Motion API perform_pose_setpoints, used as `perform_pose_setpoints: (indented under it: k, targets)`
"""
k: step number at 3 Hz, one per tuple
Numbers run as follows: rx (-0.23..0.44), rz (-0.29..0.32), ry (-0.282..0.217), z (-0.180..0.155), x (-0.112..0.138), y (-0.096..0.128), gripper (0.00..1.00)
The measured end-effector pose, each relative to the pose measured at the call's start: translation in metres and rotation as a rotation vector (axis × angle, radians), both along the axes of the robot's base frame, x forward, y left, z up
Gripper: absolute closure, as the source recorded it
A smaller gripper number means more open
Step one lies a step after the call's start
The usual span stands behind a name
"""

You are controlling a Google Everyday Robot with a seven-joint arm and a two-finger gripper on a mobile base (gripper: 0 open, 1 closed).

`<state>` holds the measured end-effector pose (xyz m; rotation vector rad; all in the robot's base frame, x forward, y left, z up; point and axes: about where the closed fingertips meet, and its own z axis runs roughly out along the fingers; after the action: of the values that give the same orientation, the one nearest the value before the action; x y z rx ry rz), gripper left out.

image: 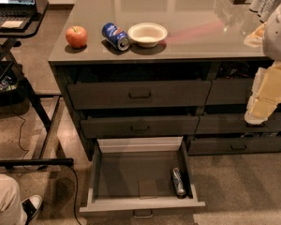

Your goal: Pick redbull can from bottom drawer and place on counter

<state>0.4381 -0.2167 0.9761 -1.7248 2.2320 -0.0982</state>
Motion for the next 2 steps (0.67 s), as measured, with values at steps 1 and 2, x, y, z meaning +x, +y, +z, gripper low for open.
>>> perform_pose_setpoints:
  k: [1,2]
  targets:
    - [0.000,0.000,0.000,0.000,0.000,0.000,0.00]
    - [0.001,0.013,-0.018,-0.025,0.007,-0.003,0.00]
